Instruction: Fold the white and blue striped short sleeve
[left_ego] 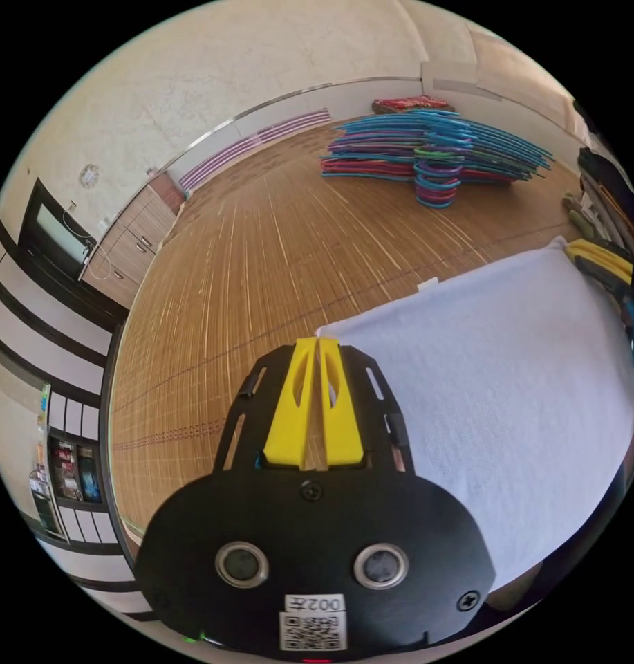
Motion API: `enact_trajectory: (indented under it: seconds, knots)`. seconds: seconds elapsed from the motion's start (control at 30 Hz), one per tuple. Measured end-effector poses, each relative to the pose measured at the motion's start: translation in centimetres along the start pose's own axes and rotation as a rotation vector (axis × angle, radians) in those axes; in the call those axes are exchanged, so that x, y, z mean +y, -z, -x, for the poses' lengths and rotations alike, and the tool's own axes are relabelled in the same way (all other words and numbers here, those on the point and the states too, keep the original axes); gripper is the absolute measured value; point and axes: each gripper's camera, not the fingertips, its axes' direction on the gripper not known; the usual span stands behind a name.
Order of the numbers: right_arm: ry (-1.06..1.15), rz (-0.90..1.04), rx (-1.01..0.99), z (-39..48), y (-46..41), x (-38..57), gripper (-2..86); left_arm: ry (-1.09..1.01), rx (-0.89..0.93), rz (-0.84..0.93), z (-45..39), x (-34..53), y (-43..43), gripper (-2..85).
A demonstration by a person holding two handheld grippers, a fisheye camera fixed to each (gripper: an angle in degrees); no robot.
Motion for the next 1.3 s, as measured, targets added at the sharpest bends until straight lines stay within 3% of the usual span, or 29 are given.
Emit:
enact_trajectory:
  seconds: [0.23, 0.37, 0.53, 0.7, 0.97, 1.3]
  knots:
    - [-0.085, -0.033, -0.163, -4.2, 1.3, -0.1, 10.4, 0.017, 0.004, 0.013, -0.1, -0.2, 0.7, -1.0]
    - [-0.107, -0.098, -0.246, -5.8, 1.9, 0.1, 11.6, 0.013, 0.018, 0.013, 0.1, -0.2, 1.2, -1.0]
    - [-0.128, 0.011, -0.348, -6.5, 0.1, -0.4, 8.5, 0.001, 0.003, 0.006, 0.2, -0.1, 1.7, -0.9]
    - [-0.148, 0.010, -0.263, -6.4, 0.4, 0.2, 4.6, -0.013, -0.006, 0.017, 0.6, -0.1, 1.6, -0.5]
    - [-0.133, -0.055, -0.258, -7.6, 5.6, 1.1, 7.6, 0.001, -0.066, 0.077, 4.1, 0.3, 5.0, 6.6]
    - [0.296, -0.177, -0.484, -1.4, 20.2, 10.3, 11.0, -0.007, 0.057, 0.023, 6.7, 6.6, 14.3, 7.9]
